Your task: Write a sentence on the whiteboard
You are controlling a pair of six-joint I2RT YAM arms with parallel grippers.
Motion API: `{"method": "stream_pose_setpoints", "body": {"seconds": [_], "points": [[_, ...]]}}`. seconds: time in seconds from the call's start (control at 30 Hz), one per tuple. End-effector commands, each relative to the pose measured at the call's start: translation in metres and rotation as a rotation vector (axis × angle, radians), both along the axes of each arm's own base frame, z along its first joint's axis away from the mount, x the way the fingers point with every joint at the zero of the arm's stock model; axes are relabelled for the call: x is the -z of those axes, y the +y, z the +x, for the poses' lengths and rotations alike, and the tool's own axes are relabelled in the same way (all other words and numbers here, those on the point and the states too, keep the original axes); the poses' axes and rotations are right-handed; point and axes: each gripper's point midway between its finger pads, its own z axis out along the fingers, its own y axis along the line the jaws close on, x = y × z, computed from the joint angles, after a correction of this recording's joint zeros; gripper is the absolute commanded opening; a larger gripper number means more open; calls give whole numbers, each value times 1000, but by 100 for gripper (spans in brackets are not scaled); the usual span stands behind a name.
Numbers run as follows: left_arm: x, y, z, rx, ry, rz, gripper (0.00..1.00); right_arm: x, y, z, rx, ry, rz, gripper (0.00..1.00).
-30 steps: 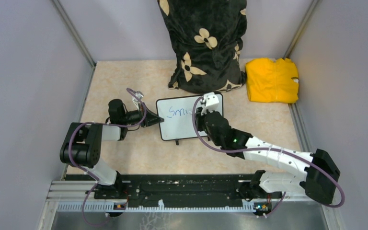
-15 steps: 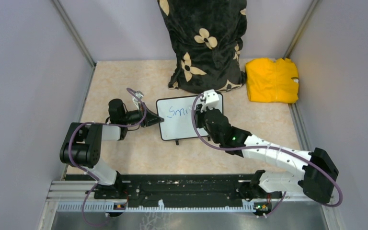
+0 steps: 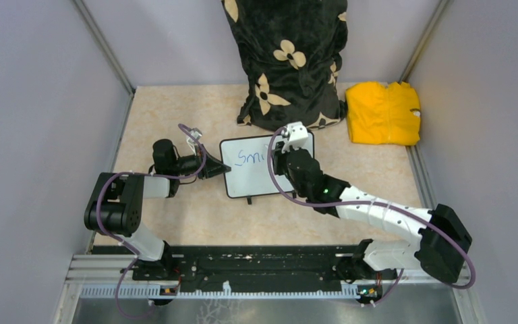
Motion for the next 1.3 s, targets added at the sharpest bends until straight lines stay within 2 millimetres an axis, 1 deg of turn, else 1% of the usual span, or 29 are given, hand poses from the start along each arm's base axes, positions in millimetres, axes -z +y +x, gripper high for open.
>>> {"method": "stream_pose_setpoints", "body": {"seconds": [0.0,0.23,0.67,1.27], "points": [[2,-2,4,-9,-25,18,0,-35,6,13,24,-56,94,0],[1,-2,4,-9,-27,18,0,-23,2,12,29,-28,70,0],[2,-2,4,-9,-23,19,0,8,-9,-2,14,30,14,0],[2,-2,4,-8,-26,21,0,36,-14,-15,-18,100,-7,0]]}}
